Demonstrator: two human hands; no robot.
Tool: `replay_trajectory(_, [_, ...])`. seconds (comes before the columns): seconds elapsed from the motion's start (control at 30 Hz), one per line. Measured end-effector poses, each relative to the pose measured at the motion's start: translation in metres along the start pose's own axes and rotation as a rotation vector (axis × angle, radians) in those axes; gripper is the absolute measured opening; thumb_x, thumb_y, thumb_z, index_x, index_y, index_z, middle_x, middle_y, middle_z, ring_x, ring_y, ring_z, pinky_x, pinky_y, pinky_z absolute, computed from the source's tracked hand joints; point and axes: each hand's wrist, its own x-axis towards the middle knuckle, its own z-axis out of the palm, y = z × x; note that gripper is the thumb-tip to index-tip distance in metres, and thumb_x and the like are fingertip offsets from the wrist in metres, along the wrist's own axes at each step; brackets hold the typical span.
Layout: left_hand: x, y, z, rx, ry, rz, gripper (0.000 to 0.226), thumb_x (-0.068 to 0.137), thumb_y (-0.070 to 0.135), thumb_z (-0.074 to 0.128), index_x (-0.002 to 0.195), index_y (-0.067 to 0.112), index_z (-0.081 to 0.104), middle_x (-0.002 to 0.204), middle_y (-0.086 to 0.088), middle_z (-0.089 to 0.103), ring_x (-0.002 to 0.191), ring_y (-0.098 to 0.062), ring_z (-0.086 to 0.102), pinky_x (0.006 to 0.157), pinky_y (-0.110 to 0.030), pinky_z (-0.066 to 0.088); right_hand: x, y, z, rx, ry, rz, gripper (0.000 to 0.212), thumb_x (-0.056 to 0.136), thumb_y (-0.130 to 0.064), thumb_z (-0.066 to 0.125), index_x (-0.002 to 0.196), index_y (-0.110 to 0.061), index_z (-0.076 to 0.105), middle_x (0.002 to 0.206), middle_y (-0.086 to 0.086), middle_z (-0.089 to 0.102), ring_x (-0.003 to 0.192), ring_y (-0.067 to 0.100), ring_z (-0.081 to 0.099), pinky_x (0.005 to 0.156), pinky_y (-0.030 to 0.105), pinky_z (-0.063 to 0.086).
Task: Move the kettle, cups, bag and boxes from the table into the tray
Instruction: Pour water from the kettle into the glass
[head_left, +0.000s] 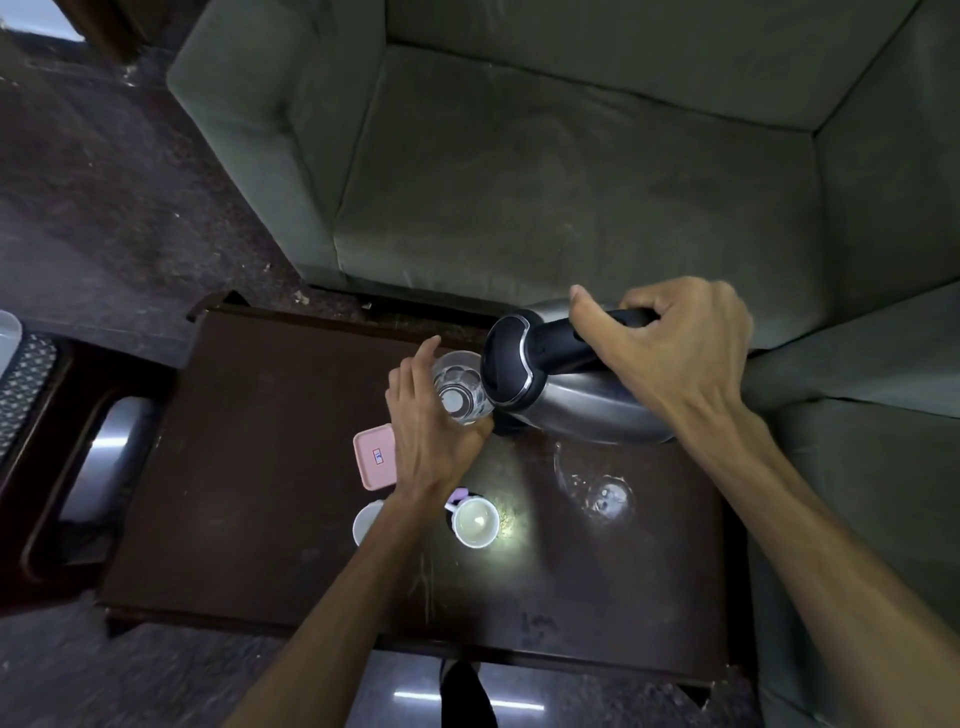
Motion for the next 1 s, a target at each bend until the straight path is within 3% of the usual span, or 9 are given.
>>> replay_trajectory(0.2, [-0.004,-0.003,-0.002,-0.001,0.008,0.006,0.099,0.058,0.019,0.090,0.145,0.009,0.044,0.126,-0.007,0.060,0.114,-0.028,0.051,0.100,-0.043,0.045,0.000,-0.008,-0.001,-0.060,-0.020,-0.053,0.069,0.079,-0.066,0.059,0.046,-0.006,0.049,0.039,0.011,0.046,0.042,0.030,0.048,0.049,0.034,0.039])
replay_trajectory(0.53, [-0.005,-0.008,-0.003,0.003,0.022,0.015,0.094,0.058,0.020,0.088,0.141,0.009,0.046,0.124,-0.006,0.059,0.112,-0.025,0.051,0.099,-0.039,0.044,-0.001,-0.021,-0.002,-0.101,-0.018,-0.109,0.071,0.080,-0.065,0.061,0.041,-0.013,0.033,0.035,-0.003,0.027,0.037,0.016,0.033,0.048,0.024,0.022])
replay_trajectory(0.77, [-0.006,-0.010,-0.005,-0.005,0.028,0.024,0.094,0.059,0.021,0.089,0.141,0.012,0.044,0.123,-0.006,0.060,0.112,-0.023,0.049,0.099,-0.037,0.042,0.002,-0.025,-0.001,-0.136,-0.044,-0.122,0.069,0.078,-0.069,0.056,0.046,-0.007,0.051,0.037,0.004,0.039,0.042,0.028,0.046,0.051,0.031,0.038])
replay_trajectory(1.0, [-0.005,-0.008,-0.004,-0.010,0.018,0.014,0.094,0.058,0.019,0.090,0.141,0.009,0.047,0.123,-0.007,0.060,0.112,-0.024,0.050,0.098,-0.038,0.042,0.006,-0.026,-0.002,-0.168,-0.041,-0.138,0.070,0.078,-0.069,0.056,0.048,-0.005,0.055,0.036,0.002,0.036,0.041,0.025,0.045,0.051,0.028,0.029])
